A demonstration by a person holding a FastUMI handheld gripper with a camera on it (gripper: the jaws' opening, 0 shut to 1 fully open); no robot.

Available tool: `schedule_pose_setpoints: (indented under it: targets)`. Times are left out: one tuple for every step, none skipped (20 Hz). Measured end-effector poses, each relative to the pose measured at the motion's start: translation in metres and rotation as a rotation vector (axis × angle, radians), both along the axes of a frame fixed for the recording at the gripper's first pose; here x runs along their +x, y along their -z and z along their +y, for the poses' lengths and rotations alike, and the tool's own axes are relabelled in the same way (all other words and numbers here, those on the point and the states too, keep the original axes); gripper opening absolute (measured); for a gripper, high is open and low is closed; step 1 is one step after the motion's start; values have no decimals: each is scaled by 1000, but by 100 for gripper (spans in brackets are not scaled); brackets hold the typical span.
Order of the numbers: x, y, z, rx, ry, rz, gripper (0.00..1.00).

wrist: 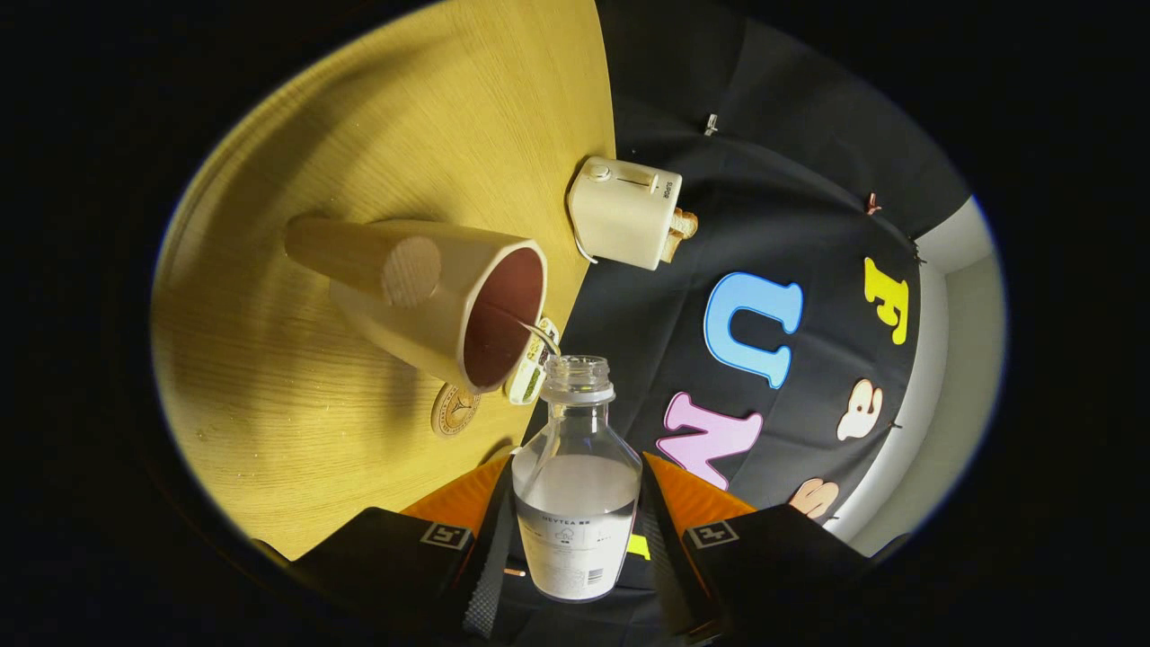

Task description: Take the bottle from table, then pour the juice into the cup, finally place the bottle on the coaster

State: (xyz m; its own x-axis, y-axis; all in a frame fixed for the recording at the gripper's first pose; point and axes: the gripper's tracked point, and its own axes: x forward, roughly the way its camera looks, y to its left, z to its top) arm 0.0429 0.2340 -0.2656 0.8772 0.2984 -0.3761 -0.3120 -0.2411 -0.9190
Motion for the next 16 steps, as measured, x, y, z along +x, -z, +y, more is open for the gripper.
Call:
schedule_pose_setpoints:
  targets:
    - [-1,-1,-1,-3,-1,0,72]
    - [0,0,0,-5,-1,1,71]
    - [0,0,0,-7,0,3,71]
    - [1,1,0,-10,-1,3,71]
    - [1,0,0,-15,-5,1,71]
    - [1,1,0,-20,-11,-2,72]
    - [1,1,1,-24,-18,-2,72]
    - [2,1,1,-29,-24,-3,72]
    - [3,1,2,-35,-30,-7,72]
    - [3,2,2,-39,-33,-10,71]
    - [3,2,1,-40,-33,-10,71]
    - [4,3,1,-41,-32,-8,71]
    - [5,3,0,-43,-32,-7,71]
    - [5,3,1,-45,-33,-8,71]
    - [5,3,0,-48,-35,-9,71]
    - [5,3,0,-51,-37,-8,71]
